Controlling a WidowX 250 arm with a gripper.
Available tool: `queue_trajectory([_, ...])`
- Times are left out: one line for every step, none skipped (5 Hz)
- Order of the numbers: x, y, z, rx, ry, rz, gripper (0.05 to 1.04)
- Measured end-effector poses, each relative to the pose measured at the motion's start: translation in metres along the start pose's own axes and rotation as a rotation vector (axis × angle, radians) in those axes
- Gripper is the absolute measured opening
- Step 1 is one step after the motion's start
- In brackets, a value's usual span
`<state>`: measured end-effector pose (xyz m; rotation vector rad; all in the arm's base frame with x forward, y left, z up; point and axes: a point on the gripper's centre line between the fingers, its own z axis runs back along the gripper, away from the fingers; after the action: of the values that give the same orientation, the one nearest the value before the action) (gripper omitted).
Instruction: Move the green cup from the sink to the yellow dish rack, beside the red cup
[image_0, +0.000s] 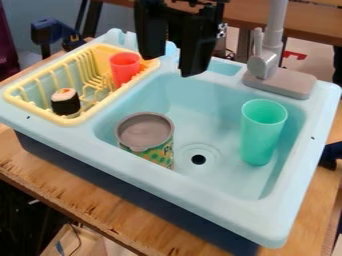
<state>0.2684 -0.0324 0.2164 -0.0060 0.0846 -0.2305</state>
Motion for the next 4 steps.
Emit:
queue_trajectory([0.002,0.000,-0.008,-0.003,0.030,0.005,1.005])
queue_trajectory([0.020,0.001,-0.020,0.001,-0.006,0.031,1.005])
queue_trajectory([0.039,-0.009,-0.025,0.006,-0.036,0.018,1.005])
queue_trajectory([0.059,-0.012,-0.041,-0.006,-0.032,0.027,1.005])
